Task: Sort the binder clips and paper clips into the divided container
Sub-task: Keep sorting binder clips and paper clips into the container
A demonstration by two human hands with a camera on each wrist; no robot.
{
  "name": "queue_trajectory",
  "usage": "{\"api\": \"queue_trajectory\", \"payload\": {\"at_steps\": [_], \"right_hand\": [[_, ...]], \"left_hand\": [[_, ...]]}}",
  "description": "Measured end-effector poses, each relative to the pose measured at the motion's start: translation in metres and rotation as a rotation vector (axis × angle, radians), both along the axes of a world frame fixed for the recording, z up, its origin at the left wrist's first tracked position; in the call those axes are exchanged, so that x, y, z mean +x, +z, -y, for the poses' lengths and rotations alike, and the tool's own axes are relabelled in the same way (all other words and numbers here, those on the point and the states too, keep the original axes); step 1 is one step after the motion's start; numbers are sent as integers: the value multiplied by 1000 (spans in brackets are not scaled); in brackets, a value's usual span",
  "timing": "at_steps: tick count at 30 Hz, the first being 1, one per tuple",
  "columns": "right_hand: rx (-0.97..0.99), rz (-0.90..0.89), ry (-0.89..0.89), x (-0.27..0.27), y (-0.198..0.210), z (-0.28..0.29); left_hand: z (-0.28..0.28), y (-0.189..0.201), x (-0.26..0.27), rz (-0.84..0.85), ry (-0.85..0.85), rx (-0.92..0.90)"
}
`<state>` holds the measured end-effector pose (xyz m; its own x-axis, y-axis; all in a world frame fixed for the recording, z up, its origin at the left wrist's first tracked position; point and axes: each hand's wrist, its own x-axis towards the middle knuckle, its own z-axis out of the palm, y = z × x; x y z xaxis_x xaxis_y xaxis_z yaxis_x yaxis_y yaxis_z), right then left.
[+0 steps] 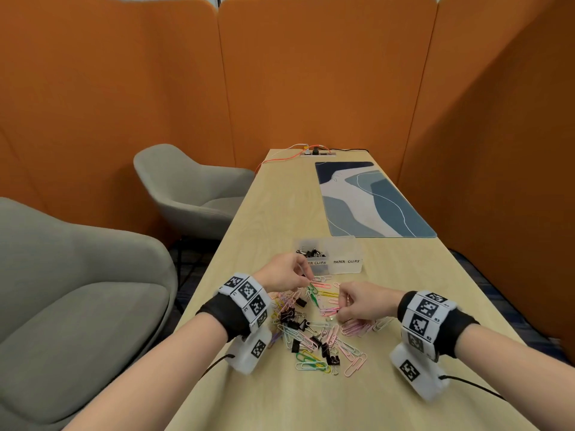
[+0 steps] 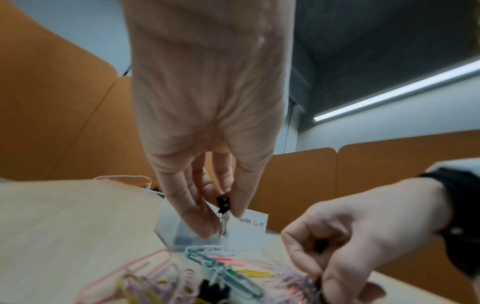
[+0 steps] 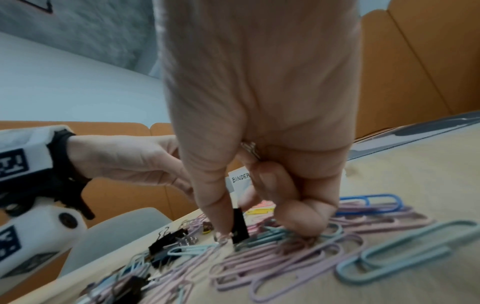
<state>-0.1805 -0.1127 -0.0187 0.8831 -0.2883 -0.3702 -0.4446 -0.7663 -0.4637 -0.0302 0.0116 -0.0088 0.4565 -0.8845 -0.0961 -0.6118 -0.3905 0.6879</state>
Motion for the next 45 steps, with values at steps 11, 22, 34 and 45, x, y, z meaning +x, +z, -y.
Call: {"api": "queue_trajectory", "payload": {"at_steps": [11,22,34,45], "right_hand": [[-141,-77,133,0,-1,-8],[567,172,-257,10,18,19],[390,235,-422,102,47,42],[29,362,-362,98,44,33]], "left_hand": [[1,-19,-8,389,-128,243],[12,-21,-11,426,-14,284],[8,-8,2,338,-18,250],[32,32,33,67,178,-34]]}}
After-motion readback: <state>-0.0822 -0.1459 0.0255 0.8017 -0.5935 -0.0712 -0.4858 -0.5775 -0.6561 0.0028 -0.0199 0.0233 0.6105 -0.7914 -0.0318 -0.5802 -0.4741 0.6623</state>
